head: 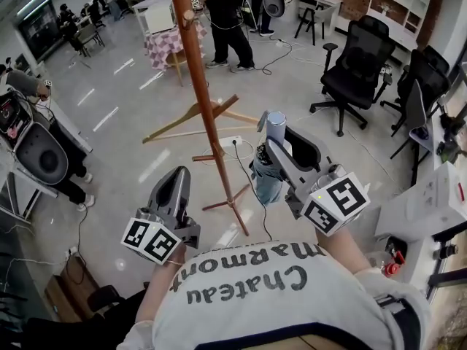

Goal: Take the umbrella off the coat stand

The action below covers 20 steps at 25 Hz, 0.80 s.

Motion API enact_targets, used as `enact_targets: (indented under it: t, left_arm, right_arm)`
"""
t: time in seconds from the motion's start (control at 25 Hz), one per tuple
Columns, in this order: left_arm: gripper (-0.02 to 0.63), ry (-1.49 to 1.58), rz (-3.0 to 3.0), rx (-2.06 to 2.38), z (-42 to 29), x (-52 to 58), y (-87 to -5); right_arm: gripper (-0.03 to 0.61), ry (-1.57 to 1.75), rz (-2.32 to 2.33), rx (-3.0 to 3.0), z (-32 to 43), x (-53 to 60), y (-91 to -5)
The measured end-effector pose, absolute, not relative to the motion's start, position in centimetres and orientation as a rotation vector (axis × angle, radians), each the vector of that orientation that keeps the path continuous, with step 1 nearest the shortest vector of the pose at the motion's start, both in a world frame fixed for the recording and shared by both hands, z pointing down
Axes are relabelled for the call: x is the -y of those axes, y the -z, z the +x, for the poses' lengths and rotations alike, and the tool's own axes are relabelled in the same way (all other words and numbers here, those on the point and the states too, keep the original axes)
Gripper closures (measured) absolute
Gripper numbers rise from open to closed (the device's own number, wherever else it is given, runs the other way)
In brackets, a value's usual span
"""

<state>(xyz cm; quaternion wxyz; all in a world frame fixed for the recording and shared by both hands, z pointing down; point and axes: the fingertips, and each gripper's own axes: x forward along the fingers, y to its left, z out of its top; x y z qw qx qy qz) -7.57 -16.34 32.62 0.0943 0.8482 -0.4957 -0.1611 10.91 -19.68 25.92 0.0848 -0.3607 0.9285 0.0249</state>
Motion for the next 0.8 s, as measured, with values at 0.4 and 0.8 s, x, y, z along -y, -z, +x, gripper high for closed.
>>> enact_targets:
  t: [0.4,0.8]
  left_arm:
    - [0.591,0.457,2.442,1.508,-7.0,15.2,-35.3]
    - [0.591,0.455,2.443,1.536,-7.0,14.3,-35.3]
  right_arm:
    - [0.430,-0.053,-1.058,-2.809,11.5,19.6,-28.0]
    - [0.430,-0.024,-1.045,-2.827,11.6,19.3,-29.4]
